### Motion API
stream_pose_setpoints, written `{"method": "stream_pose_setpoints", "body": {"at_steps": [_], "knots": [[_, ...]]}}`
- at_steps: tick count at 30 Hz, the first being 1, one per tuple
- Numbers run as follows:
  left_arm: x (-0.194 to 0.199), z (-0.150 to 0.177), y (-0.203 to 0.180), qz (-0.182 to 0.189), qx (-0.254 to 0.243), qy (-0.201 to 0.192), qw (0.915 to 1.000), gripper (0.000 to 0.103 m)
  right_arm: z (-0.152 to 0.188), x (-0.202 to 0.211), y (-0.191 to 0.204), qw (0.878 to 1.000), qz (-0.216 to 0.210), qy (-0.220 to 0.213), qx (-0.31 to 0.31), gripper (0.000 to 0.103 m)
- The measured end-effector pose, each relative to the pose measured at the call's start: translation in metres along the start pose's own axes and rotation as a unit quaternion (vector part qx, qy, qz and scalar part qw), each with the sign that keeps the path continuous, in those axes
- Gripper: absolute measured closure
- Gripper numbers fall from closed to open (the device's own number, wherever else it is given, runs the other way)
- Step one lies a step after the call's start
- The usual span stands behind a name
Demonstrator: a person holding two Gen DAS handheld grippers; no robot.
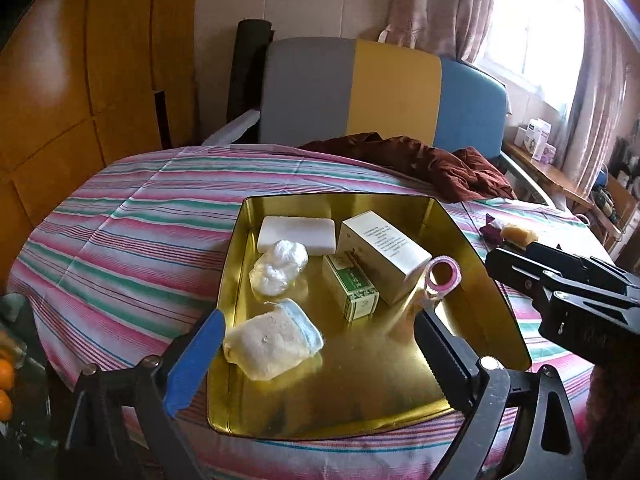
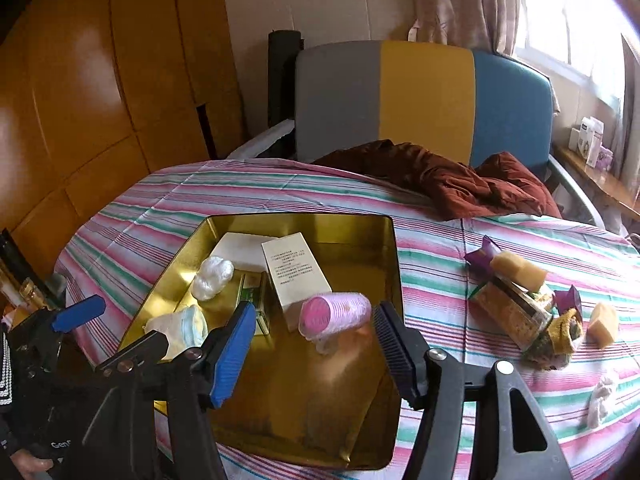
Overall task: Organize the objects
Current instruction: 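Move both grippers back toward the remaining items on the sheet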
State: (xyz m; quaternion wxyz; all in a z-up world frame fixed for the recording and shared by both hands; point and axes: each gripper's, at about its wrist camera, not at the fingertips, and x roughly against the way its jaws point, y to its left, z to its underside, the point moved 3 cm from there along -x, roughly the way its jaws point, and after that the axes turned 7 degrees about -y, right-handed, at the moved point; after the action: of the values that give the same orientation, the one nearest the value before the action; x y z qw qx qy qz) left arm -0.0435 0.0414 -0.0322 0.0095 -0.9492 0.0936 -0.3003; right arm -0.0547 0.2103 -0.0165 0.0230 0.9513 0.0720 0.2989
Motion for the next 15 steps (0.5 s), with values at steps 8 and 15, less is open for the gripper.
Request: {"method": "stream_pose_setpoints", "body": {"at_steps": [8,15], "knots": [[0.002,0.004,-0.01,0.002,-0.018,-0.002,0.9998,0.004,0.009,0.002,-0.016,1.0,0.014,0.007,-0.02,0.04],[-0.002,0.008,-0.017,0.024,-0.022,0.011,0.9994,0.004,0.017,-0.003,-0.04,0.998,0.027,0.027,-0.051,0.04]]}}
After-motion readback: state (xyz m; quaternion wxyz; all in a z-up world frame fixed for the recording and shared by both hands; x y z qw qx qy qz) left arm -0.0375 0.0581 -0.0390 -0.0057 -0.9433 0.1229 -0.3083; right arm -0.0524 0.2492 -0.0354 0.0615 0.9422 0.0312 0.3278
